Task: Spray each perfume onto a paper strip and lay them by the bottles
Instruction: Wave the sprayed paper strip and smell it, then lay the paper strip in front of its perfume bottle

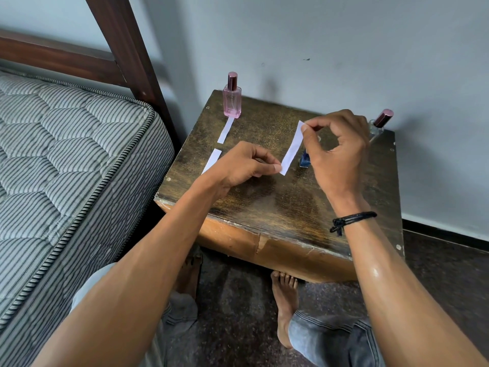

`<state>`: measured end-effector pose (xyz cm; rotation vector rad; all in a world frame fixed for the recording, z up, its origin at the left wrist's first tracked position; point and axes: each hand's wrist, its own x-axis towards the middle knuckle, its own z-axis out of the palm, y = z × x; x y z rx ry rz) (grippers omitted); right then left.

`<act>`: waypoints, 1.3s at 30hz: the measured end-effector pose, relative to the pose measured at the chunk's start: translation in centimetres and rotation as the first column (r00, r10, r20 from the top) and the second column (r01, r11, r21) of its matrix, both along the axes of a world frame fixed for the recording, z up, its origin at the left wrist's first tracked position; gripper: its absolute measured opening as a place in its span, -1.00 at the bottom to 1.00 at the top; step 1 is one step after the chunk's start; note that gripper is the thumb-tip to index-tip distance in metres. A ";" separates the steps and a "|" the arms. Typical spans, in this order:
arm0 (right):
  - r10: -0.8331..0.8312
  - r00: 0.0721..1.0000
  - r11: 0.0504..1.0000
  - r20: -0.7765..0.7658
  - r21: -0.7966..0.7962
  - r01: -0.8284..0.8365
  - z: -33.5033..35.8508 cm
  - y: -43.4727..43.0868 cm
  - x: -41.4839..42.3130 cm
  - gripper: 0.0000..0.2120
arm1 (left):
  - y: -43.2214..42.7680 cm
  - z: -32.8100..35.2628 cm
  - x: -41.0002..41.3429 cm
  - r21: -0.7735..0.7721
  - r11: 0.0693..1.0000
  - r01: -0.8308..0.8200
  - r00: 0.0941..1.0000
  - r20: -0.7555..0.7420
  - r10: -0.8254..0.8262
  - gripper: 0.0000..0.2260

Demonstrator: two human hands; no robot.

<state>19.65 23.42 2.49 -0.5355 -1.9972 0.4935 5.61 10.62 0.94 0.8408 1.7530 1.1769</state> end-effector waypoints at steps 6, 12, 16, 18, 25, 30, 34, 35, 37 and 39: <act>-0.048 0.999 0.992 0.021 -0.116 0.050 -0.1 0.8 0.0 -0.91 | -0.2 0.0 -0.4 -0.002 1.000 0.025 1.000 0.005 -0.025 -0.89; -0.047 0.998 0.986 0.040 -0.156 0.052 0.1 0.8 0.0 -0.89 | -0.4 0.4 -0.4 0.000 0.998 0.060 0.998 0.009 -0.060 -0.97; -0.039 0.997 0.984 0.065 -0.171 0.049 0.1 0.8 0.1 -0.89 | -0.4 0.1 -0.6 -0.006 0.998 0.060 0.998 0.012 -0.060 -0.94; -0.027 0.997 0.982 0.078 -0.182 0.041 0.2 0.6 0.1 -0.90 | -0.4 0.1 -0.7 -0.008 0.999 0.052 0.999 0.013 -0.052 -0.90; -0.001 0.994 0.976 0.109 -0.217 0.024 0.2 0.5 0.0 -0.92 | -0.4 0.1 -1.0 -0.008 0.999 0.043 0.999 0.009 -0.043 -0.86; 0.032 0.992 0.965 0.125 -0.262 0.002 0.1 0.7 -0.2 -0.94 | -0.5 0.1 -1.5 -0.004 1.000 -0.007 1.000 -0.007 0.007 -0.88; 0.080 0.988 0.954 0.129 -0.297 -0.039 0.0 0.7 -0.2 -0.94 | -0.4 0.0 -1.7 0.160 0.972 -0.173 0.985 0.036 0.169 -0.90; 0.099 0.988 0.949 0.122 -0.311 -0.056 0.1 0.6 -0.3 -0.95 | -0.3 0.1 -1.7 0.218 0.953 -0.212 0.977 0.042 0.208 -0.90; 0.133 0.986 0.935 0.101 -0.343 -0.091 0.1 0.5 -0.3 -0.96 | -0.2 0.4 -1.5 0.320 0.912 -0.257 0.966 0.051 0.254 -0.89; 0.155 0.985 0.919 0.076 -0.377 -0.116 0.2 0.4 -0.4 -0.97 | -0.1 0.9 -1.1 0.384 0.887 -0.256 0.966 0.081 0.244 -0.86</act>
